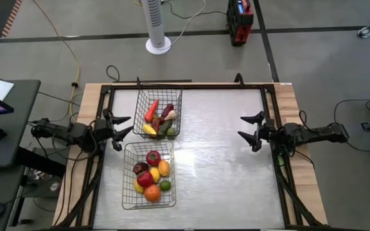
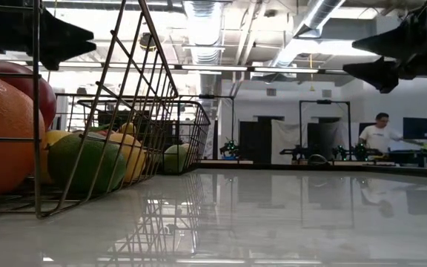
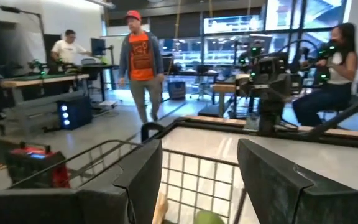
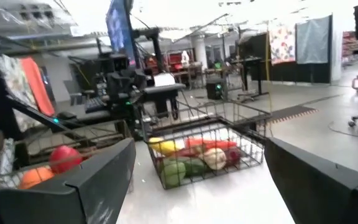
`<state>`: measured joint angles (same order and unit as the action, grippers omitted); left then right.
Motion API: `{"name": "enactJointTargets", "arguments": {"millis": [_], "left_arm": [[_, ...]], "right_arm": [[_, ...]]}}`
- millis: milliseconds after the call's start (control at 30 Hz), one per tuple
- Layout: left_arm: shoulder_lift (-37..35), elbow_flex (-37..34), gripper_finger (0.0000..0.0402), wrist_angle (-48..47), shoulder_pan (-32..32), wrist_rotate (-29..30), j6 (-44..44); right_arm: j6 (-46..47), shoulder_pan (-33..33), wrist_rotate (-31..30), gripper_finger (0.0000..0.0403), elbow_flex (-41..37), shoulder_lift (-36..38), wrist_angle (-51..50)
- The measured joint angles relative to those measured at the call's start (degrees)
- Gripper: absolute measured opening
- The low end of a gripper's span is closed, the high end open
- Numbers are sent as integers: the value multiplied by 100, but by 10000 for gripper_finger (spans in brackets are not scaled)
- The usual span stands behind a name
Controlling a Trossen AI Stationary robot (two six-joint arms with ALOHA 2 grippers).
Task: Sort produce into baskets
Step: Return to Home Position
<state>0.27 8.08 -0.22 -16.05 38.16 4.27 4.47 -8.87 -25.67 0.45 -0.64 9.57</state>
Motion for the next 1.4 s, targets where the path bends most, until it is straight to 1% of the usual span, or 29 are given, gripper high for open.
{"name": "enactJointTargets", "arguments": {"millis": [100, 200, 267, 467, 567, 800, 867, 1033, 1100, 1200, 1267, 1400], "left_arm": [[-2, 0, 199, -55, 2, 128, -3], [-2, 0, 199, -295, 2, 70, -58], [0, 0, 199, -526, 2, -19, -171], [-2, 0, 199, -670, 2, -57, -57], [-2, 0, 199, -697, 2, -382, 114], [-2, 0, 199, -694, 2, -1537, 104], [-2, 0, 199, -722, 2, -1781, 105], [-2, 0, 199, -1111, 2, -2356, 125], [-2, 0, 199, -1266, 1, -2489, 209], [-2, 0, 199, -1308, 0, -2498, 249], [-2, 0, 199, -1245, 0, -2307, 103], [-2, 0, 199, -1272, 0, -1967, -871]], "right_arm": [[-47, 54, 6, 383, -2, -3, -116], [-609, 133, 4, 383, -2, -7, -310], [-825, 165, 4, 383, -4, -2, -382], [-894, 191, 7, 383, -6, -8, -478], [-896, 191, 7, 383, -7, -7, -482], [-901, 191, 9, 383, -9, -7, -498], [-901, 191, 9, 383, -9, -7, -500], [-901, 190, 9, 383, -11, -7, -484], [-901, 191, 9, 383, -11, -7, -484], [-900, 191, 9, 383, -11, -7, -481], [-901, 191, 9, 383, -13, -7, -479], [-898, 191, 9, 383, -13, -7, -477]]}}
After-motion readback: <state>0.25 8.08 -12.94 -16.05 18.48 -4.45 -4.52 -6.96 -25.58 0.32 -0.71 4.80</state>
